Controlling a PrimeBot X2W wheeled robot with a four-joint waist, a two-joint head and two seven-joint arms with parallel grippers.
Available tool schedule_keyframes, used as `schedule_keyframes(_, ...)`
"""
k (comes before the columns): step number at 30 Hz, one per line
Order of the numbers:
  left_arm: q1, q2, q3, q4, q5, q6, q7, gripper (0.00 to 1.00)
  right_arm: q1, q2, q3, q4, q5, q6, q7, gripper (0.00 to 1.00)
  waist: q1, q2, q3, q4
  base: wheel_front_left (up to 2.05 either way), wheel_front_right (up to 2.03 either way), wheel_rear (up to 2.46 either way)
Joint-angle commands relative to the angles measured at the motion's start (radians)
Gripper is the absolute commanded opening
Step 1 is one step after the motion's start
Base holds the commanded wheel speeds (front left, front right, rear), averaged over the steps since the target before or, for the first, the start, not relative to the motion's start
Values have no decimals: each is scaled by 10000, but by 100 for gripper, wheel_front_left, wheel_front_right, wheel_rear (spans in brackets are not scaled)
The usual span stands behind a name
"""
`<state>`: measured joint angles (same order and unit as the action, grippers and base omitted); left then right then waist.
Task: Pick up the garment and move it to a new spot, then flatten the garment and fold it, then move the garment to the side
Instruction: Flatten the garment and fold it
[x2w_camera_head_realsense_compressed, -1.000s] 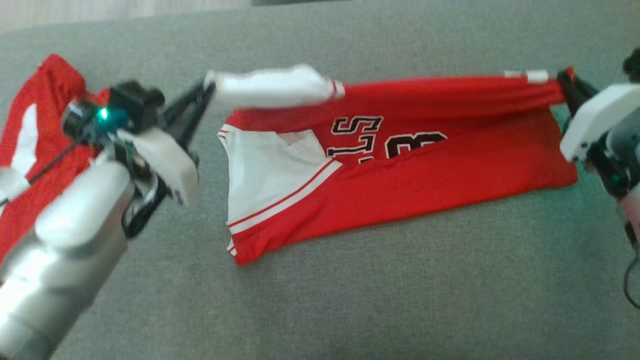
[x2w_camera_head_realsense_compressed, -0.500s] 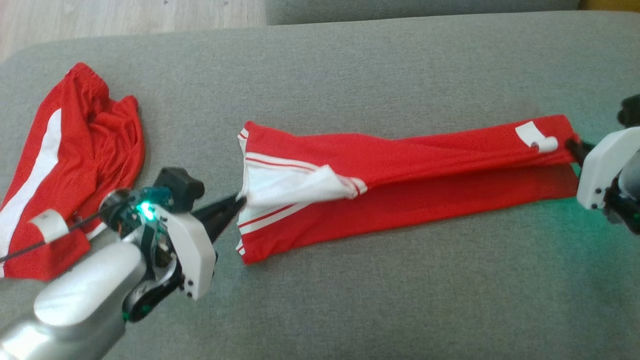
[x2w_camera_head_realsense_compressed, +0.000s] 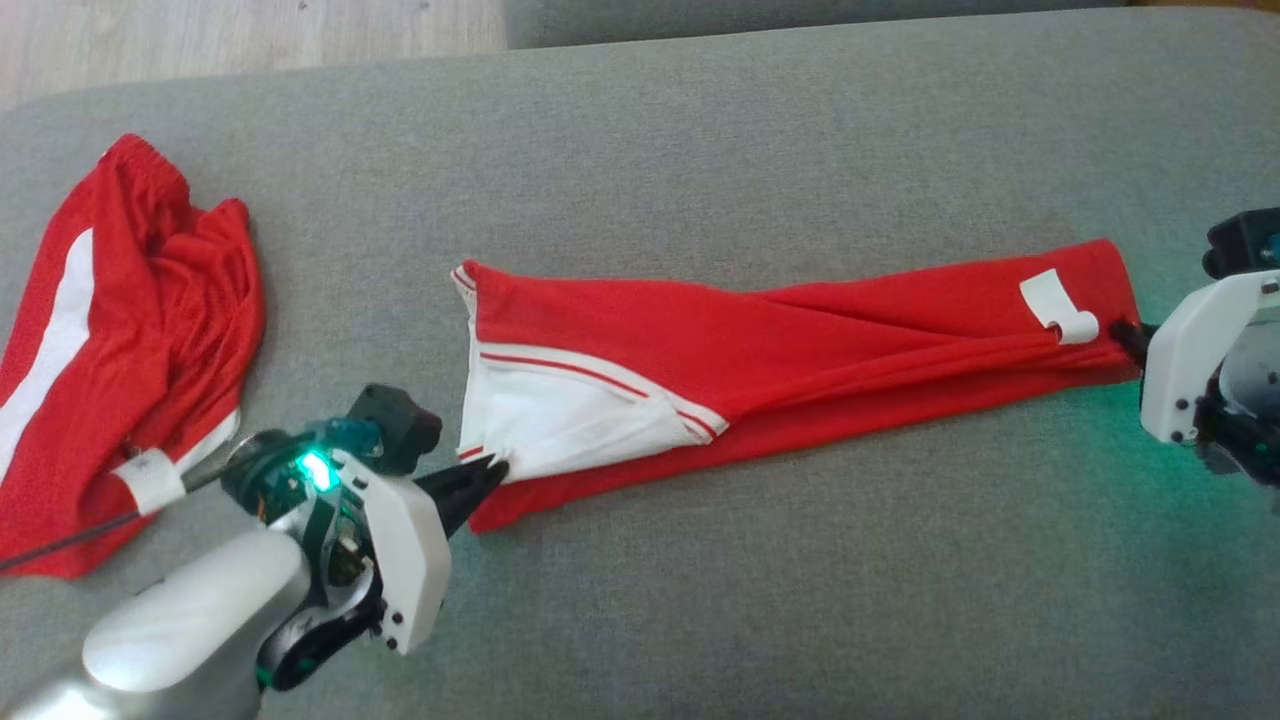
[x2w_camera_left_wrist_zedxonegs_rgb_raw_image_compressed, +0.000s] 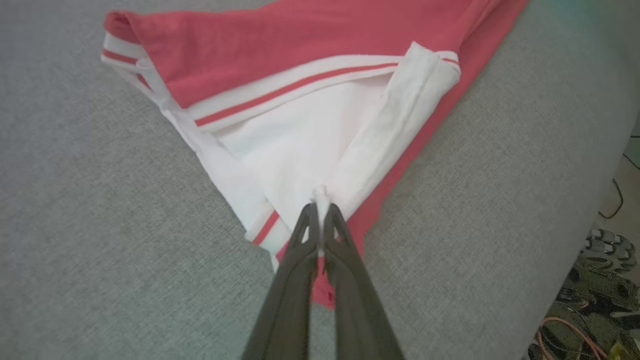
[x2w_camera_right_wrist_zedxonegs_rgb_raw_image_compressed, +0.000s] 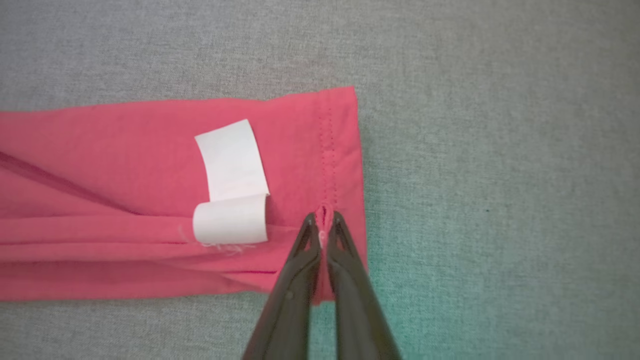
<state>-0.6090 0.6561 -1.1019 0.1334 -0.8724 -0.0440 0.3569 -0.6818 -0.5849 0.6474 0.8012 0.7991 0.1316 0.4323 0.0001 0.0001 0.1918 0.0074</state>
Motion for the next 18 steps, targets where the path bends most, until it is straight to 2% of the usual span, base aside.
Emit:
schedule_keyframes(1,-289,394,404,-178,-33,26,19,0,138,-319,40,-182,121,-9,18,0,-1,-1,-4,-20,0,0,0)
schedule_keyframes(2,-293,374,407,-164,-13,64,-2,0,138,-290,-5,-156,158,-9,-5,11,-1,-1,-13,-44,0,0,0)
schedule_keyframes(3,-316,346,435,-150,62,131,-109,33,133,-253,-75,-105,196,-9,-40,100,-1,-1,-24,-66,0,0,0)
schedule_keyframes(4,-333,312,466,-114,143,200,-241,100,126,-197,-140,-64,248,-9,-56,100,-1,-1,-45,-92,0,0,0)
schedule_keyframes(7,-379,155,677,95,353,509,-819,100,26,-124,-333,-46,271,-9,-371,100,-1,-1,-125,-159,0,0,0)
schedule_keyframes(10,-413,-127,1137,386,516,998,-1849,100,-160,50,-792,-102,366,-9,-1148,100,-1,-1,-207,-219,0,0,0)
schedule_keyframes(16,-154,-884,2641,977,208,2025,-4646,100,-321,573,-1718,-742,329,-9,-3350,100,-1,-1,-463,-269,0,0,0)
schedule_keyframes(18,68,-1162,3162,1093,-7,2197,-5579,100,-206,737,-1980,-1034,198,-9,-4083,100,-1,-1,-566,-259,0,0,0)
